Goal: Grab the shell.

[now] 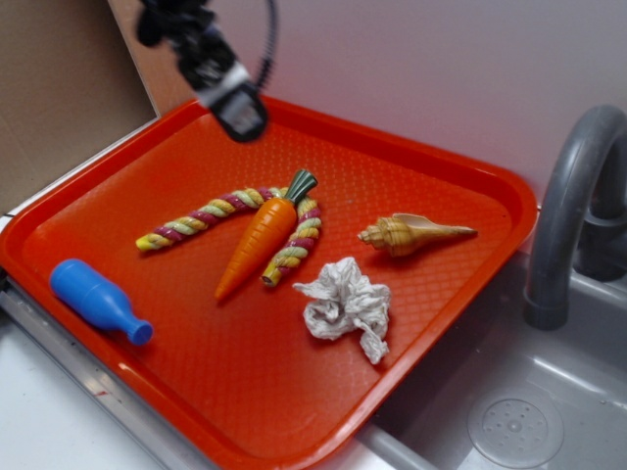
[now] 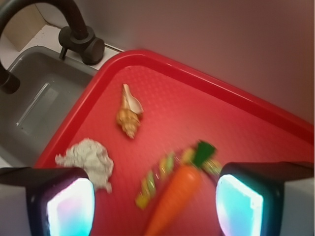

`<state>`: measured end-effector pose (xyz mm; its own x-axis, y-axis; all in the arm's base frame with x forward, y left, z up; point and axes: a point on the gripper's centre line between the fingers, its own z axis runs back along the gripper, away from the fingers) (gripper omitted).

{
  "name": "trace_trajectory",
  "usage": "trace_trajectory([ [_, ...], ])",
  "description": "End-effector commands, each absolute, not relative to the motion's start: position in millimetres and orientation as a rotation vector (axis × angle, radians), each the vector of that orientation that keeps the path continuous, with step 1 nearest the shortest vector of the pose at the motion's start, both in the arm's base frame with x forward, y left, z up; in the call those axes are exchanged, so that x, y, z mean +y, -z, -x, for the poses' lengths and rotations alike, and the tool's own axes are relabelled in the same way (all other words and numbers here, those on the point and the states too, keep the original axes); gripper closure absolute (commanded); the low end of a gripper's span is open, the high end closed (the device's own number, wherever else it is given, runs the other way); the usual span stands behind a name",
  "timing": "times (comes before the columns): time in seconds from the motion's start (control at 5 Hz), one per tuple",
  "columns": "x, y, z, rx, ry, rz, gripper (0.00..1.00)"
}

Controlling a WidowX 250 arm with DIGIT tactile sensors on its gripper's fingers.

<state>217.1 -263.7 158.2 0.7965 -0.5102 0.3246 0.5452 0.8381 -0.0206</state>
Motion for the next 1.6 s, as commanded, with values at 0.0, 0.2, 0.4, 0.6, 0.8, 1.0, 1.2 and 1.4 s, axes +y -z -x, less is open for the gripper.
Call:
trace_trajectory([
  [0.0,-308,-119,-237,-0.276,0.579,0.081,0.00],
  [0.2,-319,-98,-245,-0.244,0.633,0.084,0.00],
  [0.4,-325,-80,-247,-0.217,0.646,0.090,0.00],
  [0.6,-329,-69,-252,-0.191,0.631,0.083,0.00],
  [0.8,-333,-62,-259,-0.175,0.619,0.037,0.00],
  [1.0,-333,-62,-259,-0.194,0.616,0.038,1.00],
  [1.2,-332,-63,-253,-0.190,0.600,0.032,1.00],
  [1.4,-319,-88,-241,-0.155,0.540,0.025,1.00],
])
